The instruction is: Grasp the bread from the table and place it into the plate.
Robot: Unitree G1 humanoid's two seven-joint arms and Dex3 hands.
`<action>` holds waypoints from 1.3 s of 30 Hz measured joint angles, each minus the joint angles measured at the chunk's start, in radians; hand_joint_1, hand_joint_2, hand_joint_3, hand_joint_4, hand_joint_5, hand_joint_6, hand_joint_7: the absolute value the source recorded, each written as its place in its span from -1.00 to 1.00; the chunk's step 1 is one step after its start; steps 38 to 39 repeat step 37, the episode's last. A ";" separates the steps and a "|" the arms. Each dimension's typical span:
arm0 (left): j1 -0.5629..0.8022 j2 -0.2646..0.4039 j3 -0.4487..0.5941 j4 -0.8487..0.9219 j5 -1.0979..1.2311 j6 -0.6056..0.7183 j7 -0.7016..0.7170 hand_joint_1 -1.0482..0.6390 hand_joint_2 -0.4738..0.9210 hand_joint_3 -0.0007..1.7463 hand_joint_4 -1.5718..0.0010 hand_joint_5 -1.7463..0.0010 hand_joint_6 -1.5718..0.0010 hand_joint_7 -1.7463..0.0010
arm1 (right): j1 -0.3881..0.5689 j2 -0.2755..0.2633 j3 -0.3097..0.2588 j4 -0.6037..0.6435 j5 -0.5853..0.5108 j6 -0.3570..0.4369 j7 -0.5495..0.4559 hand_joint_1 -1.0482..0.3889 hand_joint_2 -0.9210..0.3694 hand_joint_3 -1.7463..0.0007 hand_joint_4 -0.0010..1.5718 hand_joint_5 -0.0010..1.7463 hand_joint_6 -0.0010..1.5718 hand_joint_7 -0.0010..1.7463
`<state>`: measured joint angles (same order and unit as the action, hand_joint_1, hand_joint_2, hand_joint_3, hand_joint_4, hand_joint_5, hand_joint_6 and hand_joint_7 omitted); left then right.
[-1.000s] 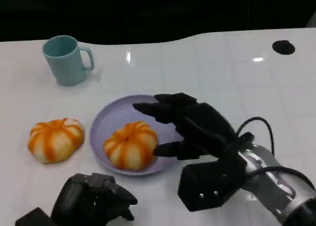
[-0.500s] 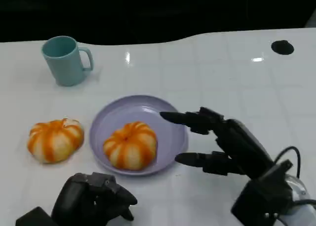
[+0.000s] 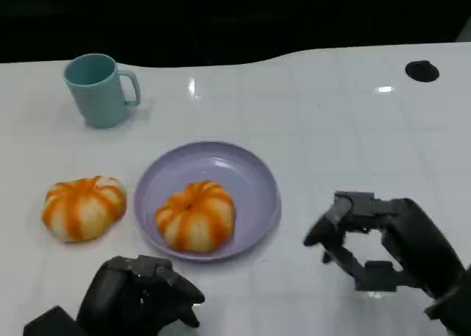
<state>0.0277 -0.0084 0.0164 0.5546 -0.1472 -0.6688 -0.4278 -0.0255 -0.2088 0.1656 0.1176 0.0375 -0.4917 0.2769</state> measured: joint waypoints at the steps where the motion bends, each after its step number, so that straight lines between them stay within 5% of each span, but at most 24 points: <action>1: 0.000 0.000 0.000 0.000 0.000 0.000 0.000 -1.00 0.96 -1.00 -0.58 -0.08 -0.74 0.39 | 0.010 -0.004 -0.007 -0.010 0.001 0.004 0.007 0.25 -0.30 -0.36 0.12 1.00 0.04 0.60; 12: 0.000 0.004 0.006 0.012 -0.009 -0.005 -0.002 -1.00 0.97 -1.00 -0.58 -0.08 -0.72 0.39 | 0.103 0.021 -0.045 -0.055 -0.007 0.017 0.000 0.20 -0.31 -0.35 0.15 1.00 -0.07 0.79; 29: 0.004 0.022 0.006 0.013 -0.017 -0.007 -0.011 -1.00 0.96 -1.00 -0.58 -0.07 -0.72 0.38 | 0.097 0.063 -0.046 0.092 -0.046 -0.159 -0.017 0.15 -0.31 -0.35 0.13 1.00 -0.06 0.80; 39: 0.005 0.023 0.006 0.013 -0.019 -0.007 -0.012 -1.00 0.97 -0.99 -0.58 -0.07 -0.72 0.38 | 0.086 0.065 -0.046 0.114 -0.052 -0.190 -0.025 0.15 -0.31 -0.35 0.13 1.00 -0.05 0.79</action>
